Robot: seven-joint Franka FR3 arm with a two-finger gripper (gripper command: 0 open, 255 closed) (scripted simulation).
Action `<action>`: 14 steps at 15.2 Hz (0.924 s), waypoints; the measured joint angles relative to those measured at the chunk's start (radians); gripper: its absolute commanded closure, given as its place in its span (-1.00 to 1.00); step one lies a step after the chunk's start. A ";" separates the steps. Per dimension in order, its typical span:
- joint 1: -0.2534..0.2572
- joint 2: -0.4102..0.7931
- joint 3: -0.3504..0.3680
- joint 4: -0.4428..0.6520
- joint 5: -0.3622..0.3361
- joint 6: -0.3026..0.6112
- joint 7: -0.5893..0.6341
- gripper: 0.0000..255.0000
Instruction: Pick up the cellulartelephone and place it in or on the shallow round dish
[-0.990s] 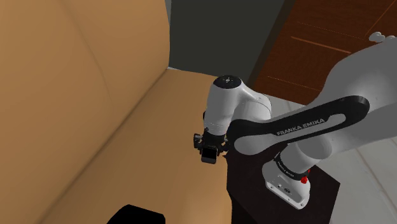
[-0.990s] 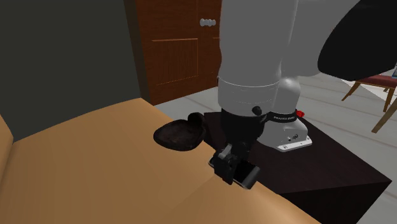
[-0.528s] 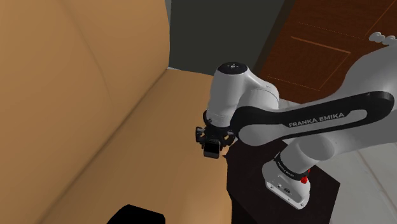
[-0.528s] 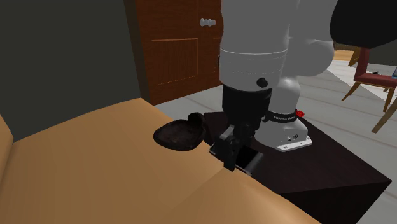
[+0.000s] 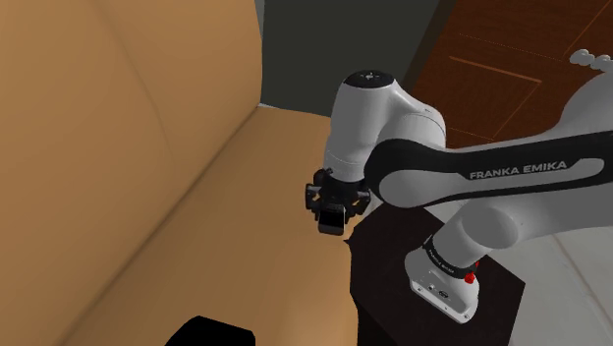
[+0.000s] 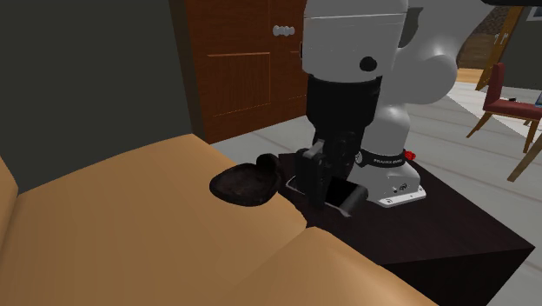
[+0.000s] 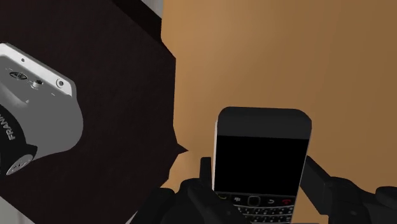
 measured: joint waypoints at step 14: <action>-0.171 0.020 -0.234 -0.048 -0.165 0.032 -0.292 1.00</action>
